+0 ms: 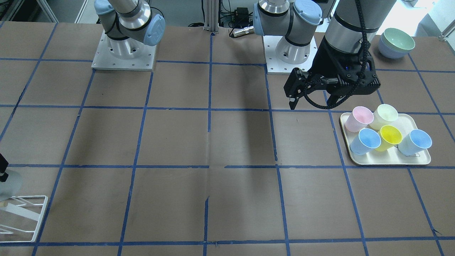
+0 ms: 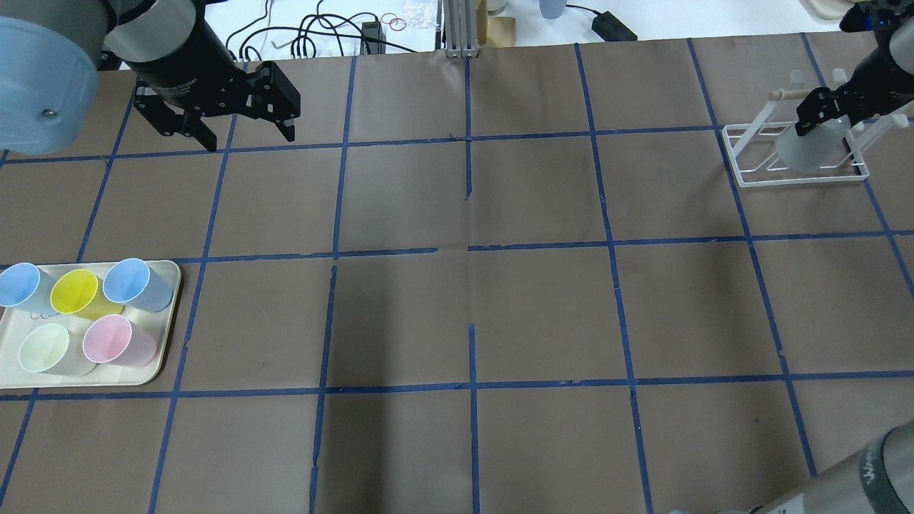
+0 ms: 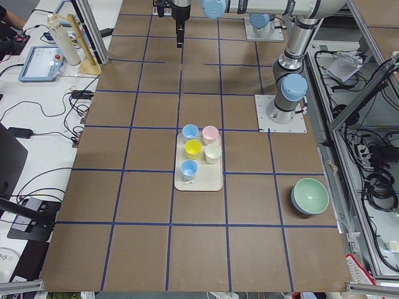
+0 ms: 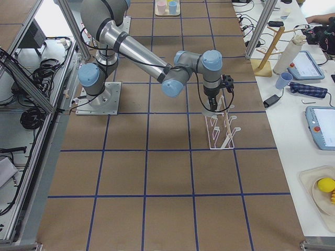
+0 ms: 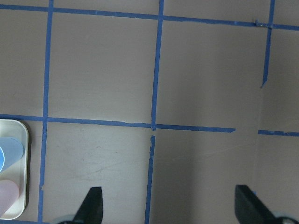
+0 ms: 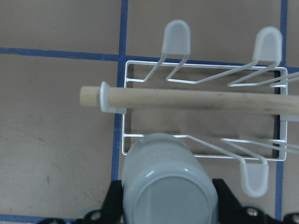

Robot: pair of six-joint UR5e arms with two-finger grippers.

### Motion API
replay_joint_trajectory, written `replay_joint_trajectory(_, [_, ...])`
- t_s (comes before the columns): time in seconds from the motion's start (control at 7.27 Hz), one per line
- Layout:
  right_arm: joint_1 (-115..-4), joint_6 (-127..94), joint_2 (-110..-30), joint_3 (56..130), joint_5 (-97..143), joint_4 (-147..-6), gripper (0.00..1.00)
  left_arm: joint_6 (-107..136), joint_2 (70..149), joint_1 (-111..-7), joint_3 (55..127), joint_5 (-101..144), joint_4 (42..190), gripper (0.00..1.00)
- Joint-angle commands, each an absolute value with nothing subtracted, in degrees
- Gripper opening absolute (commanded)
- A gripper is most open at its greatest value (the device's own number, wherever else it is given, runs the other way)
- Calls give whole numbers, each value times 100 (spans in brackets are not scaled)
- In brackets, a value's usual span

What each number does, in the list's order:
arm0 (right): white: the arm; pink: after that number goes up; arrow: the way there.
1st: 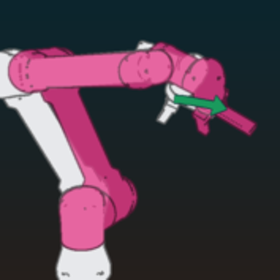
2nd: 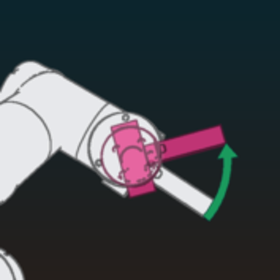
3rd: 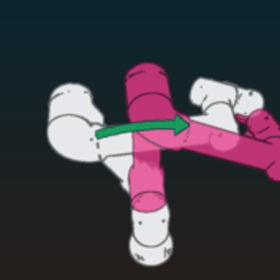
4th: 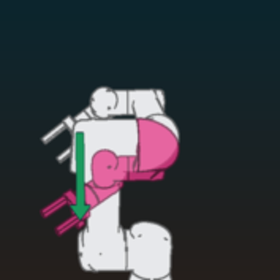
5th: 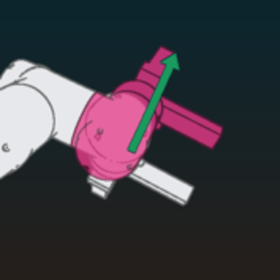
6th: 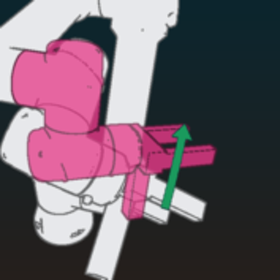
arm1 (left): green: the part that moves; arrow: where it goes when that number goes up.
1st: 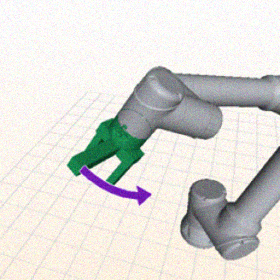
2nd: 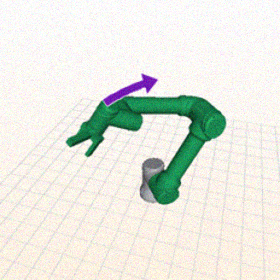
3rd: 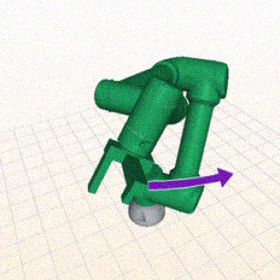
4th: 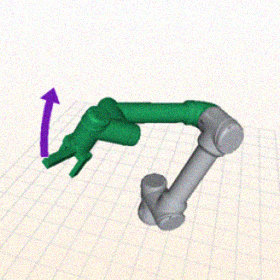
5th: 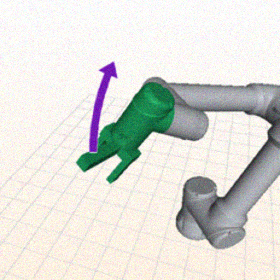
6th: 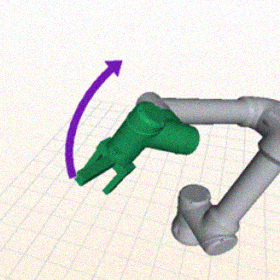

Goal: Transfer IKEA cup to right arm and place on rack

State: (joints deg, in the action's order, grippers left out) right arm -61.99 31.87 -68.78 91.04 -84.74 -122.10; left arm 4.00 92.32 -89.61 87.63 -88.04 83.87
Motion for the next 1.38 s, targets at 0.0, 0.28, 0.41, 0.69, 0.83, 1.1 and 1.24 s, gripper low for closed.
replay_joint_trajectory(0.0, [-6196,3164,-6733,9114,-8481,-12278,31,396,9229,-8947,8763,-8807,8385,100])
replay_joint_trajectory(0.28, [-6205,3103,-6741,9114,-8481,-12287,97,387,9229,-8921,8763,-8789,8385,100])
replay_joint_trajectory(0.41, [-6205,3042,-6767,9106,-8499,-12278,100,387,9229,-8912,8763,-8798,8393,100])
replay_joint_trajectory(0.69, [-6214,3041,-6924,9088,-8543,-12148,100,343,9229,-8895,8763,-8789,8385,100])
replay_joint_trajectory(0.83, [-6214,3041,-7239,9088,-8534,-11738,100,343,9229,-8895,8763,-8798,8385,100])
replay_joint_trajectory(1.1, [-6301,3032,-8021,9105,-8569,-10623,100,290,9220,-8894,8763,-8824,8420,100])
replay_joint_trajectory(1.24, [-6502,3024,-8251,9062,-8604,-10339,100,290,9228,-8921,8763,-8816,8420,100])
